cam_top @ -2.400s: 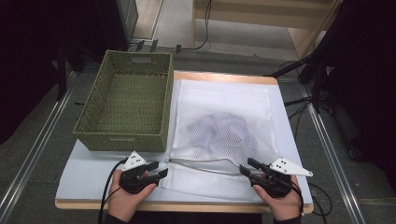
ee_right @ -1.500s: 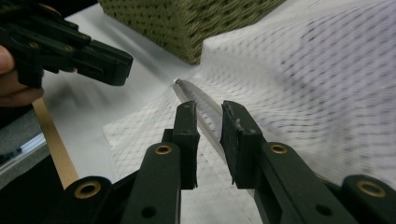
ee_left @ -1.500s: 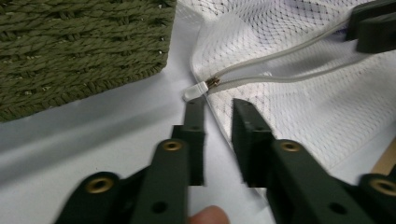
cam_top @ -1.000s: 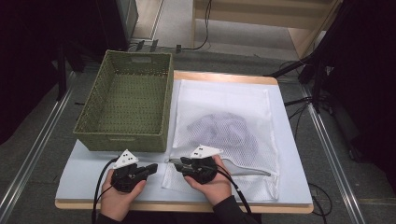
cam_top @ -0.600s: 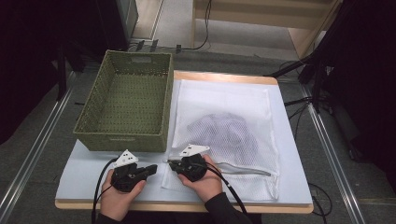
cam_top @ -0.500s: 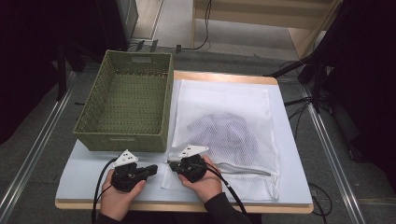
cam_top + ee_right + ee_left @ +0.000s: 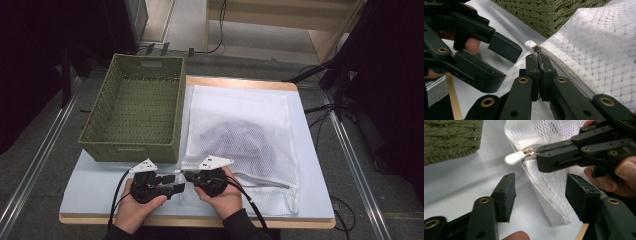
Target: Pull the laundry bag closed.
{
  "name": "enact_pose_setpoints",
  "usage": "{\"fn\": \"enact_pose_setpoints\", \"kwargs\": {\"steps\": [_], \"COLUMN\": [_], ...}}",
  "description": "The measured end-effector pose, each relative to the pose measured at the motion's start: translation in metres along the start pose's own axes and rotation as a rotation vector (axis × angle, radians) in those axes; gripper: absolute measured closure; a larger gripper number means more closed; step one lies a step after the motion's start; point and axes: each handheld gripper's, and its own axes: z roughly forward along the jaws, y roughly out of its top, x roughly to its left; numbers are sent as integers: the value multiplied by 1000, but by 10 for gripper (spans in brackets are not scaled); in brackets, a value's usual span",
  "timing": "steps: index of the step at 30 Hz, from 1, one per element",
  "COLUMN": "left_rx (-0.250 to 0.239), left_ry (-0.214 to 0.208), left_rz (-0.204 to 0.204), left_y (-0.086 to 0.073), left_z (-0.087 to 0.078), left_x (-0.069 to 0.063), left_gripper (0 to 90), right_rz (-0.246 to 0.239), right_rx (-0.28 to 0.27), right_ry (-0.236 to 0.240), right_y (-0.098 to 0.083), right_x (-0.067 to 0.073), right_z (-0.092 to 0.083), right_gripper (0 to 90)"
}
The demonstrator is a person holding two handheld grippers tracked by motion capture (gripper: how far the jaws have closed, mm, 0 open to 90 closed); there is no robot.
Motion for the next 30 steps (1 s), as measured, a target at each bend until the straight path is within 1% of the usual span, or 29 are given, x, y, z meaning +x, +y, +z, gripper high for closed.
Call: {"fn": "enact_pose_setpoints", "kwargs": {"steps": [2, 3, 5, 7, 8, 10, 12, 13, 14, 15, 17, 19, 20, 23, 25, 28, 30], "left_rx": [30, 57, 85, 92, 95, 88, 81, 66, 61, 55, 46, 42, 51, 53, 53, 56, 59], "left_ry": [-20, -18, -11, 12, 18, 8, -5, 6, 19, 33, 61, 70, 81, 92, 103, 118, 123], "left_rz": [2, 15, 40, 49, 41, 42, 58, 76, 95, 116, 147, 162, 174, 181, 193, 208, 211], "left_y": [0, 0, -1, 1, 2, 2, 2, 2, 2, 2, 2, 2, 1, 0, 0, -1, -1], "left_z": [4, 8, 13, 15, 16, 17, 17, 17, 16, 15, 14, 15, 15, 16, 17, 17, 17], "left_x": [1, 1, 0, -1, -1, 0, -2, -5, -8, -10, -14, -17, -17, -19, -21, -23, -24], "left_gripper": [405, 408, 443, 544, 597, 710, 841, 888, 899, 900, 900, 900, 900, 900, 900, 900, 900], "right_rz": [5, 9, 11, 13, 11, 11, 14, 12, 8, 12, 40, 62, 60, 18, -3, -19, -21], "right_rx": [-10, -14, -29, -40, -44, -45, -44, -44, -42, -43, -43, -65, -73, -60, -41, -23, -17], "right_ry": [7, 12, 20, 25, 28, 25, 23, 21, 17, 23, 35, 53, 51, 26, 12, 1, 8], "right_y": [0, 0, 2, 3, 3, 3, 2, 1, 1, 0, 1, 6, 10, 22, 26, 29, 31], "right_x": [0, 1, 2, 2, 2, 2, 2, 2, 1, 0, -3, -5, -5, -1, 1, 2, 3], "right_z": [-1, -1, -3, -5, -6, -6, -7, -7, -7, -7, -11, -17, -20, -20, -13, -3, 2], "right_gripper": [891, 891, 891, 891, 891, 891, 890, 888, 884, 873, 820, 808, 808, 792, 774, 740, 711]}}
